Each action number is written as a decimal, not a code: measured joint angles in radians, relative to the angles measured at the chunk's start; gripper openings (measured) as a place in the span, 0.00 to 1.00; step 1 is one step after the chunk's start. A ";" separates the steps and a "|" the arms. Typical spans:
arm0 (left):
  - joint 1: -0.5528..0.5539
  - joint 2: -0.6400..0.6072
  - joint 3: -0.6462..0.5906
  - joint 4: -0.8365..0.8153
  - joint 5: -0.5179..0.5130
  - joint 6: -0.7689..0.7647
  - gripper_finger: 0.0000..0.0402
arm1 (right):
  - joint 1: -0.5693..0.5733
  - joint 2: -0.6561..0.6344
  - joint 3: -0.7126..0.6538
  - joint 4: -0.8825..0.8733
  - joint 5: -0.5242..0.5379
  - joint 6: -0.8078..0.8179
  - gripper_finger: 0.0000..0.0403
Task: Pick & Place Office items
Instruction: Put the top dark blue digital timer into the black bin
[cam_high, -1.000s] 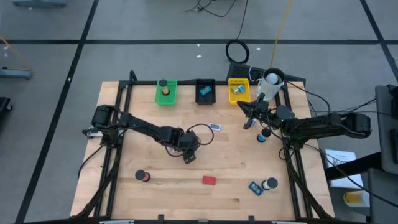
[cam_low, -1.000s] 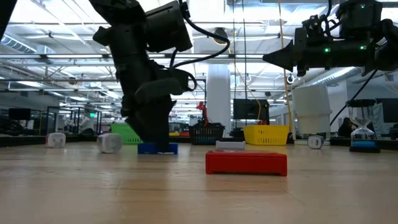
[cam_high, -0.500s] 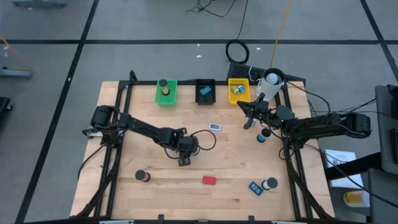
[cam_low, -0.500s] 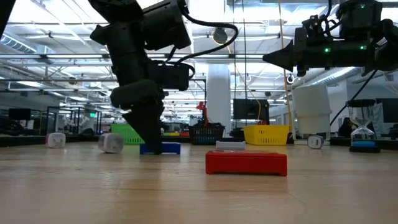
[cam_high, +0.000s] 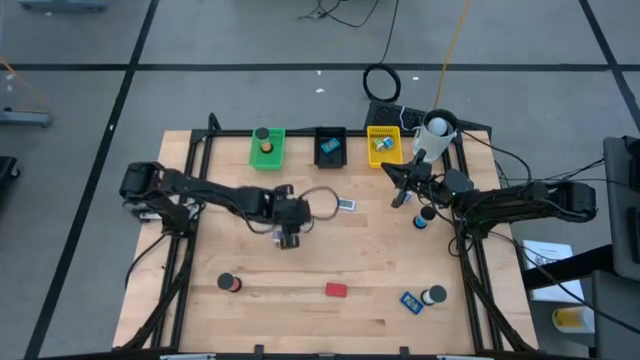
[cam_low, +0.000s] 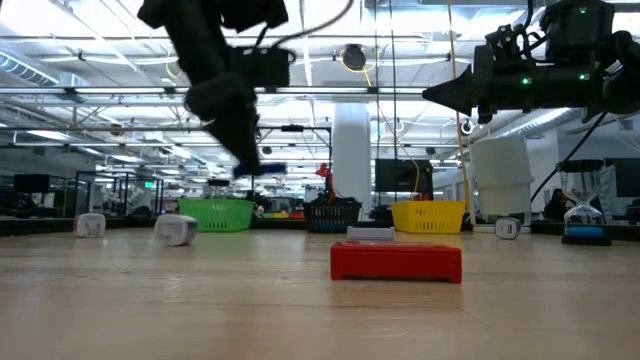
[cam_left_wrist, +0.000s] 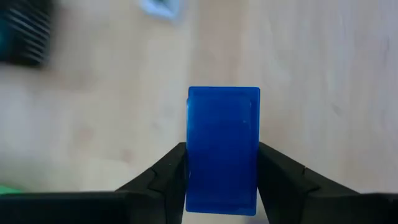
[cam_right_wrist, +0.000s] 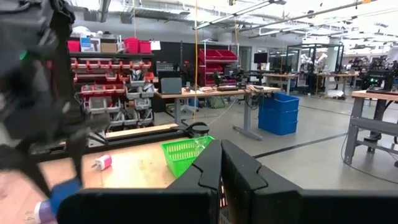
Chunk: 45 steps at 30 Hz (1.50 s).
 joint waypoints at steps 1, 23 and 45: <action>0.016 -0.020 0.000 0.017 -0.003 0.013 0.40 | 0.000 0.000 0.000 -0.002 0.000 0.000 0.00; 0.337 -0.103 0.001 0.551 0.164 0.183 0.44 | 0.000 0.000 0.000 -0.004 0.000 -0.016 0.00; 0.503 -0.094 0.002 0.593 0.208 0.172 0.40 | 0.000 0.000 0.000 -0.004 0.001 -0.023 0.00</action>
